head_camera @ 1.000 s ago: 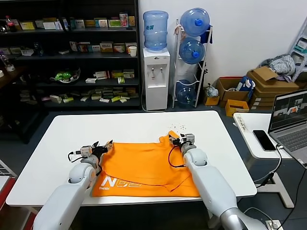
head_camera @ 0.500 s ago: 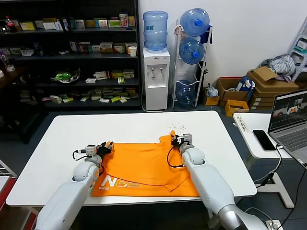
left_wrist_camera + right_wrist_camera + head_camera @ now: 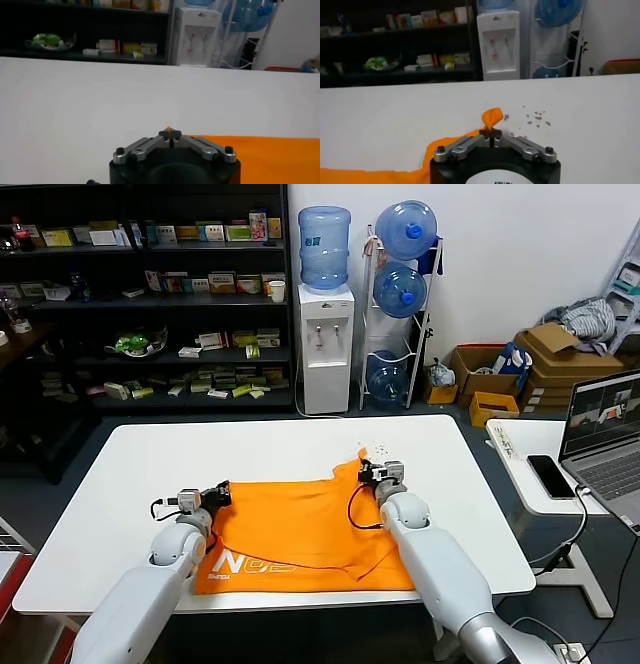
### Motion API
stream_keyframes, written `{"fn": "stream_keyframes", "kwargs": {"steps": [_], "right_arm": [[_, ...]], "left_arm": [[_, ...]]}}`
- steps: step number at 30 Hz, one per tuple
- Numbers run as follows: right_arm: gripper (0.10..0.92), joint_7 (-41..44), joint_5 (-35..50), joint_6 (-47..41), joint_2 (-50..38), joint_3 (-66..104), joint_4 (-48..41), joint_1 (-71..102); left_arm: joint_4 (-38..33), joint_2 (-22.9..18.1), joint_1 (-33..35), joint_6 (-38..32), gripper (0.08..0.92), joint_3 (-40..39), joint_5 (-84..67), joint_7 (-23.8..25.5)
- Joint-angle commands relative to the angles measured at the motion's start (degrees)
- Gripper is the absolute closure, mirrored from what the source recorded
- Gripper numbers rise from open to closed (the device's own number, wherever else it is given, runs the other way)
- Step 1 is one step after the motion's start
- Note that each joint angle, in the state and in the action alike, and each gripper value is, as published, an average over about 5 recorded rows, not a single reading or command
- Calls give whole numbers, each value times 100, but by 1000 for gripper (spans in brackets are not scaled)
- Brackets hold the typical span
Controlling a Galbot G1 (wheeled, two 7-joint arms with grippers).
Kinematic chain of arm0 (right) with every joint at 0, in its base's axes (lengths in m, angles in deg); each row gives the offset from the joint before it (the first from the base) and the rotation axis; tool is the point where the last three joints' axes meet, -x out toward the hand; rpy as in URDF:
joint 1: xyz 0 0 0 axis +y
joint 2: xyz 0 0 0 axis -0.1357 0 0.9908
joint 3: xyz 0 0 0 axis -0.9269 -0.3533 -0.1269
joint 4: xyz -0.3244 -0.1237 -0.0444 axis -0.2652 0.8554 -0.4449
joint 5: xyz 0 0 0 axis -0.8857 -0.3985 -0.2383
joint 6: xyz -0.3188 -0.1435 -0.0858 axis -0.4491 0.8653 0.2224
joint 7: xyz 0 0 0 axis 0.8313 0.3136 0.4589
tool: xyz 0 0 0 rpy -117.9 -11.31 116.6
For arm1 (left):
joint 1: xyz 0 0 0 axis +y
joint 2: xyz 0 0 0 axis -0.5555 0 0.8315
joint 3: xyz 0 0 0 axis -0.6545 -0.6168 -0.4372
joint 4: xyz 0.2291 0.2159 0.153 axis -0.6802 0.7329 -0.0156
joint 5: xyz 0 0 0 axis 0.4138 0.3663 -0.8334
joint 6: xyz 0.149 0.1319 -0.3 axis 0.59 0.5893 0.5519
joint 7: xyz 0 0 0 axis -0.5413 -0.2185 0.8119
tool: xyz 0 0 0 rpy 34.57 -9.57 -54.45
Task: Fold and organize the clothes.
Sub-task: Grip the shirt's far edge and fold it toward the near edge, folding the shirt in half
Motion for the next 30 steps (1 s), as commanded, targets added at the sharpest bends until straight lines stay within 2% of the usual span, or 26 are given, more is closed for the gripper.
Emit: {"fn": "stream_keyframes", "kwargs": {"steps": [1, 7, 14, 19, 30], "right_arm": [[900, -238, 298, 207, -215, -33, 978, 240], [900, -720, 544, -205, -776, -121, 2468, 1053], [900, -1017, 673, -550, -1523, -8, 3864, 2322], [900, -1089, 671, -605, -1832, 183, 4453, 2973], [900, -1282, 698, -718, -2270, 398, 5404, 3824]], "left_arm": [[-847, 160, 311, -195, 906, 179, -48, -57], [-1918, 380, 926, -296, 906, 482, -22, -126], [-2843, 493, 2085, -384, 906, 709, 238, -253], [-3227, 472, 2635, -473, 906, 874, 560, -312], [-3780, 386, 3303, -554, 906, 1286, 967, -556]]}}
